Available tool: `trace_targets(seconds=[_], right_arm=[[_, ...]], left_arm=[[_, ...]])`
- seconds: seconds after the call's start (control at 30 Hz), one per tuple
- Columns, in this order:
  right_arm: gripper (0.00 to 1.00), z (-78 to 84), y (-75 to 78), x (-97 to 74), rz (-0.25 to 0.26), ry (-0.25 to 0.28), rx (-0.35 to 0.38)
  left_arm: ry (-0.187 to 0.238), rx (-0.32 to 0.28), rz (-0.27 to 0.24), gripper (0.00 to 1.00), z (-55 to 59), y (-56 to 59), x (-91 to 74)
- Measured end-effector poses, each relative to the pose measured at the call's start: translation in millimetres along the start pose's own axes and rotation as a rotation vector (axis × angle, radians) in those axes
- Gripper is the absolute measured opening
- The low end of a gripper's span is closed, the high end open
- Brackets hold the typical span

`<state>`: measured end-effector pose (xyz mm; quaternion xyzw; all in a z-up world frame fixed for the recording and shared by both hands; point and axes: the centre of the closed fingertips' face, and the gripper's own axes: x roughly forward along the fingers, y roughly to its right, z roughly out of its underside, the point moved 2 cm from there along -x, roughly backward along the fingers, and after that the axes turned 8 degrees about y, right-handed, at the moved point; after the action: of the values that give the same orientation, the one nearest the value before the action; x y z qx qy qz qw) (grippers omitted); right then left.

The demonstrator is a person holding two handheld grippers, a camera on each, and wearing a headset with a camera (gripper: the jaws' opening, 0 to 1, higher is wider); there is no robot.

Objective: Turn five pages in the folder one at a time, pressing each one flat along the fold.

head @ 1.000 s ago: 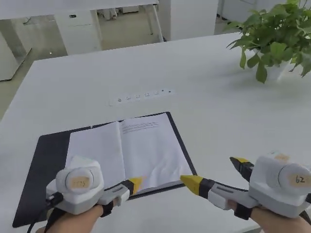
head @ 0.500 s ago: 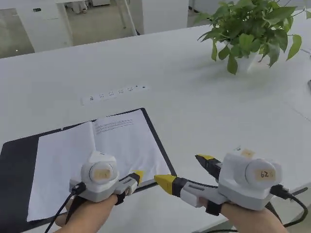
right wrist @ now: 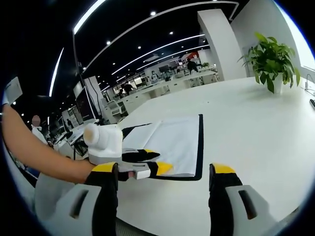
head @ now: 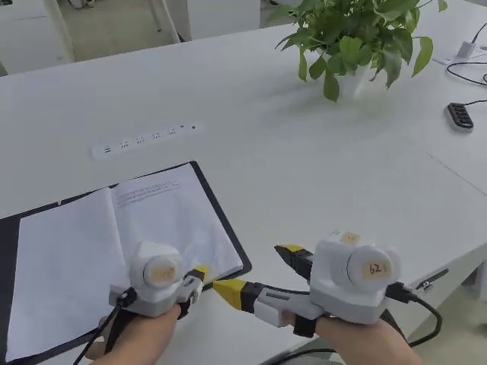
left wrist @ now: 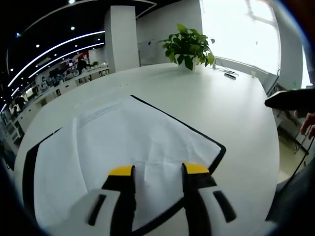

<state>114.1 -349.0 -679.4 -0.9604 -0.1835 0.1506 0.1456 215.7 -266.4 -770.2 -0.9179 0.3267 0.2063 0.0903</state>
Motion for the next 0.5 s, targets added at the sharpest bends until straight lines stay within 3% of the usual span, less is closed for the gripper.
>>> trace_targets(seconds=[0.27, 0.37, 0.5], right_arm=[[0.73, -0.4, 0.5, 3.8, -0.001, 0.01, 0.015], [0.72, 0.4, 1.2, 4.7, 0.001, 0.01, 0.021], [0.72, 1.0, 2.0, 5.8, 0.003, 0.008, 0.023]], left_arm=[[0.018, 0.002, -0.001, 0.28, 1.7, -6.9, -0.3], [0.022, 0.019, -0.014, 0.2, 1.7, -11.3, -0.7], [0.029, 0.039, 0.003, 0.19, 1.6, -9.9, -0.7]])
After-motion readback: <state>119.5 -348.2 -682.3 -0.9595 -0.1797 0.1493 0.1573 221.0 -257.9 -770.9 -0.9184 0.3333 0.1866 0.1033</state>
